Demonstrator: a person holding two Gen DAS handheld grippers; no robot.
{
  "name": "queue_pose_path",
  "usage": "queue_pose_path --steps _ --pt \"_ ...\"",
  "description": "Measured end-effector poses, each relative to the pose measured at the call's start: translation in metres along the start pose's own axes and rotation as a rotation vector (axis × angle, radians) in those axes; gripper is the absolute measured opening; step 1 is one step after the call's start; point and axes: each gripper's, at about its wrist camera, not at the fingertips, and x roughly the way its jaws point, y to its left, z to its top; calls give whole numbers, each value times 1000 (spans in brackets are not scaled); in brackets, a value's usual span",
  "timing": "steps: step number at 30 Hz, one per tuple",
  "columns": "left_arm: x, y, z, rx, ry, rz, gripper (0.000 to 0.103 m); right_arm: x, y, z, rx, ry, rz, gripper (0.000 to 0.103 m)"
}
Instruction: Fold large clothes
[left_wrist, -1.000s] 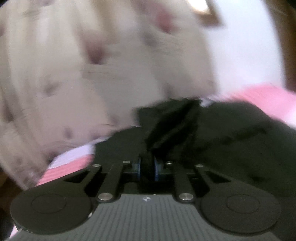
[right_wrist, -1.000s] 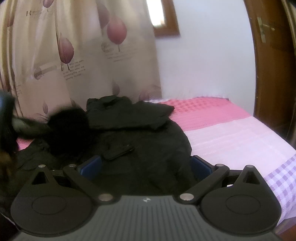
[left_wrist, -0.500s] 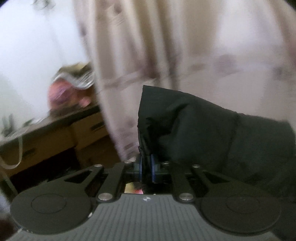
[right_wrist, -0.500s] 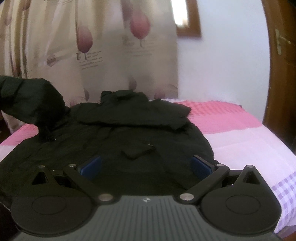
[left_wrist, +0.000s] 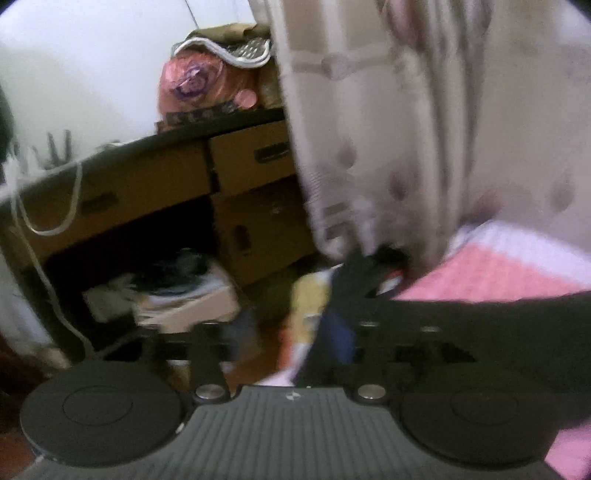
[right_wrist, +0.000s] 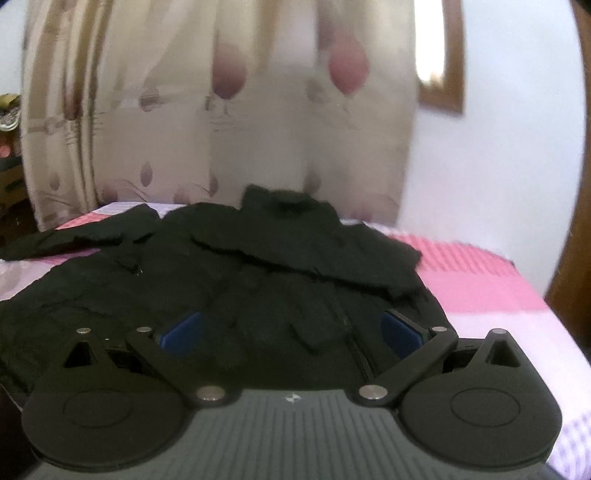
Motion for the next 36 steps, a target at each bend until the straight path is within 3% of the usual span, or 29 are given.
queue_pose_path --steps 3,6,9,11,14,17,20,22,26,27,28,29,32,36 --pt "-46 -11 -9 -2 -65 -131 83 21 7 20 -34 -39 62 103" --pt "-94 -28 -19 -29 -83 -326 101 50 21 38 -116 -96 131 103" --pt "-125 -50 -39 -67 -69 -527 103 95 43 54 -201 -94 141 103" --pt "-137 -76 -56 -13 -28 -652 103 128 60 59 -260 -93 138 103" --pt "-142 -107 -87 37 23 -749 103 179 85 58 -362 -60 93 102" --pt "-136 -118 -114 46 20 -741 103 224 102 60 -408 -28 57 98" --pt "-122 -119 -131 12 80 -733 103 262 114 57 -476 14 1 66" --pt "-105 -115 -130 -49 150 -741 101 288 119 53 -505 67 -20 63" --pt "-94 -96 -131 -165 169 -728 101 314 121 47 -542 79 -56 61" --pt "-94 -95 -130 -173 168 -729 101 316 120 47 -541 79 -53 52" --pt "-94 -94 -131 -174 165 -731 101 319 115 49 -532 97 -48 19" --pt "-96 -94 -131 -171 159 -728 101 320 111 51 -525 108 -58 10" --pt "-100 -96 -129 -157 143 -722 102 306 76 70 -431 42 -80 7" --pt "-101 -98 -129 -161 140 -715 102 252 -11 102 -280 -58 -174 7"
